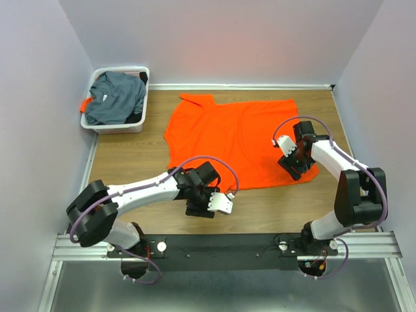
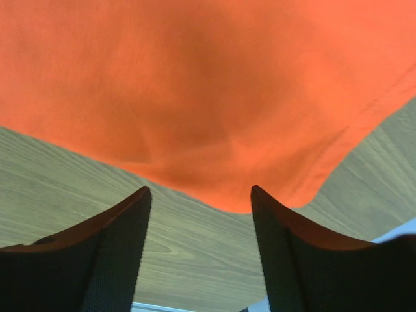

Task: Fold and stack the t-shirts
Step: Flatten out the tshirt

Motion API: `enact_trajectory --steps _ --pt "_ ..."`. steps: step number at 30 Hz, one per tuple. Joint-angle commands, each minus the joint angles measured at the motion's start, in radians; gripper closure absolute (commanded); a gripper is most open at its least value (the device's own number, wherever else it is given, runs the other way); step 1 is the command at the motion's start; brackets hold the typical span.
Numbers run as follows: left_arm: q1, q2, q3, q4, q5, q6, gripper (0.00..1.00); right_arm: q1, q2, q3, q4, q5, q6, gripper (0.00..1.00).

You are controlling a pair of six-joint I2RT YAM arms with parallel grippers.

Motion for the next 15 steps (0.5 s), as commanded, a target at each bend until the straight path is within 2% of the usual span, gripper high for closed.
enact_trajectory --steps 1,5,7,8,9,10,11,12,14,15 --pt "-0.034 0.039 -0.023 0.047 -0.057 -0.011 0.32 -0.005 0.043 -0.036 0.013 0.042 -0.027 0.32" --pt "-0.055 0.082 -0.035 0.104 -0.112 -0.010 0.34 -0.003 0.077 -0.041 0.036 0.048 -0.023 0.38" --pt "-0.055 0.108 -0.043 0.129 -0.141 -0.007 0.40 -0.003 0.088 -0.039 0.045 0.050 -0.021 0.38" --pt "-0.055 0.114 -0.046 0.153 -0.169 -0.008 0.46 -0.003 0.089 -0.036 0.046 0.051 -0.020 0.39" --pt "-0.055 0.122 -0.047 0.161 -0.176 -0.004 0.63 -0.005 0.095 -0.035 0.052 0.056 -0.020 0.39" --pt "-0.055 0.124 -0.044 0.167 -0.181 -0.004 0.73 -0.006 0.097 -0.032 0.054 0.057 -0.023 0.41" --pt "-0.048 0.112 -0.040 0.172 -0.183 0.001 0.96 -0.005 0.098 -0.029 0.054 0.062 -0.023 0.41" --pt "-0.043 0.104 -0.035 0.169 -0.178 0.006 1.00 -0.005 0.097 -0.025 0.054 0.064 -0.026 0.41" --pt "-0.015 0.075 0.000 0.155 -0.155 0.016 1.00 -0.006 0.094 -0.018 0.054 0.065 -0.029 0.41" --pt "0.041 0.049 0.023 0.129 -0.108 0.027 1.00 -0.008 0.088 -0.010 0.054 0.068 -0.030 0.41"
